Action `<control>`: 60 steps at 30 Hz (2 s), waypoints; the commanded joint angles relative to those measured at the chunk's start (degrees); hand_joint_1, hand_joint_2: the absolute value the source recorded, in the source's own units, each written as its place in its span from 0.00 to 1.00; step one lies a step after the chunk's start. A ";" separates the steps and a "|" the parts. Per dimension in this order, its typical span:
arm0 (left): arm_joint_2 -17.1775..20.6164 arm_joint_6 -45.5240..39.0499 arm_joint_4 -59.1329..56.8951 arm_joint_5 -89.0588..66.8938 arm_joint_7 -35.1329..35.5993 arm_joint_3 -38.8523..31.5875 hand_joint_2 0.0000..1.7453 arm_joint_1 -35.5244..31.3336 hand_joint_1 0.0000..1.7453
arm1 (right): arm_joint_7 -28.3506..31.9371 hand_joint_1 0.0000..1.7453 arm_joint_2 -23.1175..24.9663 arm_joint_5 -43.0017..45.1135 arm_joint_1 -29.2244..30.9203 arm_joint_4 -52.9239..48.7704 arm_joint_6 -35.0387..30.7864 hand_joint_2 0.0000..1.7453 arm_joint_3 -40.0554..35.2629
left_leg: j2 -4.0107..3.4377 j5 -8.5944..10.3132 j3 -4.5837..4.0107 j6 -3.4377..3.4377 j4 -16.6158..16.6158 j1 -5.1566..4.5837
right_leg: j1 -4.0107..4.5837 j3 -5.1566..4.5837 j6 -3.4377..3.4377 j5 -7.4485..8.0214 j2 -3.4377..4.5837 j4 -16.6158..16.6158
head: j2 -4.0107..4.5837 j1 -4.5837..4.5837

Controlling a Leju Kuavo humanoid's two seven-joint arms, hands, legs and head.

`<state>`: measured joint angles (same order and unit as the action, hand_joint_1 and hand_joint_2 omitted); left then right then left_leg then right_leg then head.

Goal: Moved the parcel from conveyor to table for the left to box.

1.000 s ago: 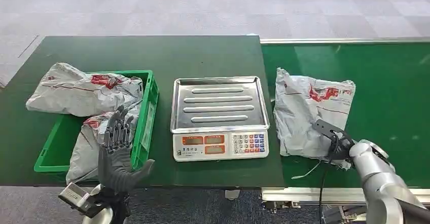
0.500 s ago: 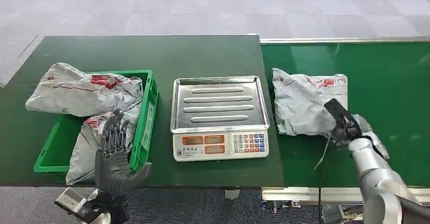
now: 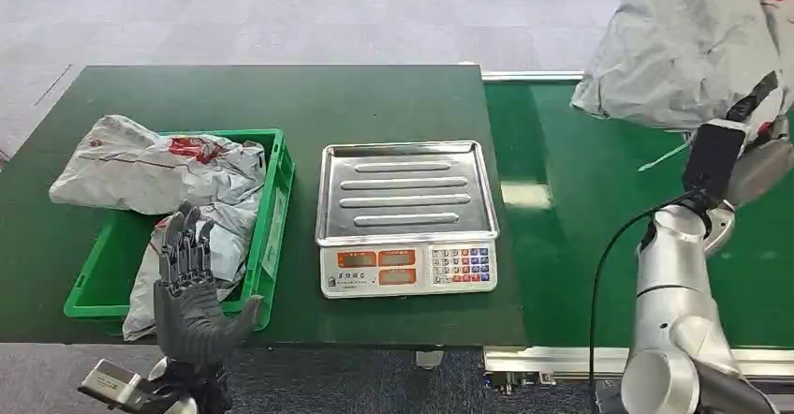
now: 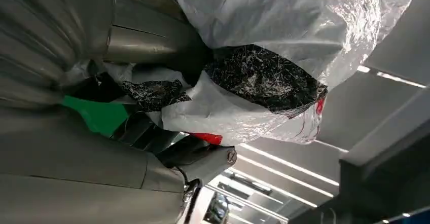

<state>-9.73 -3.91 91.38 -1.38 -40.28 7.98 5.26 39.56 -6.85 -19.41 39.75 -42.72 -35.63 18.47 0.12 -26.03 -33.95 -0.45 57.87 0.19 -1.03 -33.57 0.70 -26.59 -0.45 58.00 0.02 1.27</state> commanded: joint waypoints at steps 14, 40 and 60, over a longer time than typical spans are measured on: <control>2.48 3.71 -2.99 -1.19 0.28 0.51 1.00 -4.63 0.00 | -7.27 1.00 7.61 -13.53 12.75 13.73 42.31 1.00 -40.07 | -0.36 0.17 0.03 -0.09 -0.06 0.01 | 0.05 -0.12 -0.15 0.23 0.39 -0.03 | 0.00 0.00; 4.55 2.51 -8.00 -15.35 6.08 -0.95 1.00 -7.44 0.00 | -5.80 0.00 -5.20 -14.30 4.21 11.98 56.43 1.00 -47.63 | 0.50 0.34 -0.01 -0.11 -0.14 0.08 | 0.08 0.12 -0.15 0.14 -0.46 -0.21 | 0.00 0.02; 1.49 -8.26 -39.85 -57.07 27.15 20.76 1.00 -41.71 0.00 | -2.92 0.00 6.56 0.20 -31.55 -37.36 29.73 1.00 -21.32 | 0.77 0.36 -0.28 -0.15 0.02 0.13 | 0.16 -0.13 -0.19 0.08 -0.74 -0.04 | 0.00 0.02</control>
<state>-5.71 -11.98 72.08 -55.48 -15.36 19.76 -20.56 33.93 -5.86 -19.93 19.03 -61.56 -2.54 -10.53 0.47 -25.77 -34.20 -0.59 57.89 0.24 -0.97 -33.84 0.57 -26.45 -0.80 58.00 0.02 1.29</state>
